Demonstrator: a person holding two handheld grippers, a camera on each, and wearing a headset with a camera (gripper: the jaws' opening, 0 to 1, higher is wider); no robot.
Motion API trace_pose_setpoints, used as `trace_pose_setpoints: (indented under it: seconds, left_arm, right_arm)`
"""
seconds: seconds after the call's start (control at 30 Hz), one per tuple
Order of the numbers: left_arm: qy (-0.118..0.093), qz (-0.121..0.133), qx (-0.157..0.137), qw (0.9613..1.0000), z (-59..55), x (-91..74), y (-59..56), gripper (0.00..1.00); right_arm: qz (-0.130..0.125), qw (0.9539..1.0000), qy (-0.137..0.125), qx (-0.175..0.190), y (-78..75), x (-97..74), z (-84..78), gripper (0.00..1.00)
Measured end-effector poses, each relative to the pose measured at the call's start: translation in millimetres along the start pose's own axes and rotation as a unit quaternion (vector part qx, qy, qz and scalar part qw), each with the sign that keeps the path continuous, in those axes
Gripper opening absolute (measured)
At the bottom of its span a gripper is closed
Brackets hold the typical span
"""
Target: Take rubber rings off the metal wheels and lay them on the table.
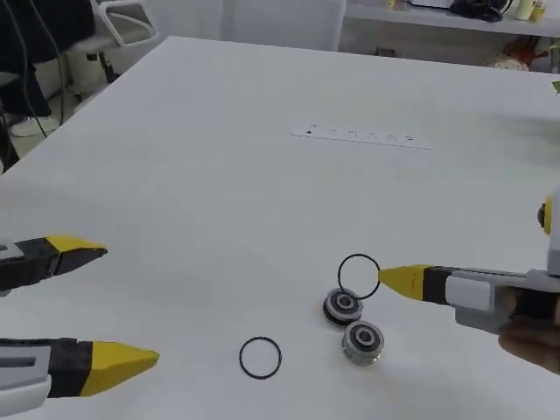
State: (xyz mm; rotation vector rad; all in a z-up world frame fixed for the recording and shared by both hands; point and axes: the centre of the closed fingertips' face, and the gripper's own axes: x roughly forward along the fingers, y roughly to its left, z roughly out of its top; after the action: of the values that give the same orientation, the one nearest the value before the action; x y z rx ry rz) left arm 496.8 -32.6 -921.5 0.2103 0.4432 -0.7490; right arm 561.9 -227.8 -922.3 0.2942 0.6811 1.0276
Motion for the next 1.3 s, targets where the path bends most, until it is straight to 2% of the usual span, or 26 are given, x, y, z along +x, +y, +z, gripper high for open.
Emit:
trace_pose_setpoints:
  seconds: [0.27,0.37,0.5,0.57,0.63,0.8,1.0,1.07,1.3]
  left_arm:
    - [-0.001,0.002,-0.008,1.0000,-4.4,-1.8,-0.4,0.73]
    - [-0.005,0.003,-0.015,0.9999,-4.7,-2.2,-0.8,0.73]
    - [-0.004,0.002,-0.013,0.9999,-5.8,-4.5,-1.9,0.73]
    - [-0.006,0.006,-0.016,0.9998,-6.7,-6.2,-0.7,0.73]
    - [-0.007,0.009,-0.021,0.9997,-8.5,-7.5,1.0,0.72]
    - [-0.007,0.013,-0.028,0.9995,-12.0,-9.5,1.9,0.72]
    - [-0.006,0.020,-0.035,0.9992,-14.6,-11.1,4.1,0.71]
    - [-0.006,0.020,-0.036,0.9991,-15.0,-11.4,3.7,0.71]
    - [-0.005,0.022,-0.037,0.9991,-13.2,-11.4,0.6,0.71]
  right_arm:
    - [0.020,0.9990,0.024,-0.032,15.6,12.5,1.7,0.00]
    - [0.023,0.9969,0.051,-0.056,19.8,26.3,-5.0,0.00]
    - [0.038,0.9946,0.074,-0.062,28.9,44.5,-12.8,0.00]
    - [0.043,0.9935,0.085,-0.062,30.6,50.8,-17.3,0.00]
    - [0.043,0.9916,0.108,-0.057,30.0,57.4,-26.7,0.00]
    - [0.052,0.9885,0.132,-0.053,32.5,68.0,-43.3,0.00]
    - [0.052,0.9859,0.157,-0.023,28.1,71.9,-72.2,0.00]
    - [0.047,0.9845,0.167,-0.027,26.0,72.3,-78.1,0.00]
    - [0.039,0.9844,0.170,-0.021,18.8,73.5,-83.0,0.00]
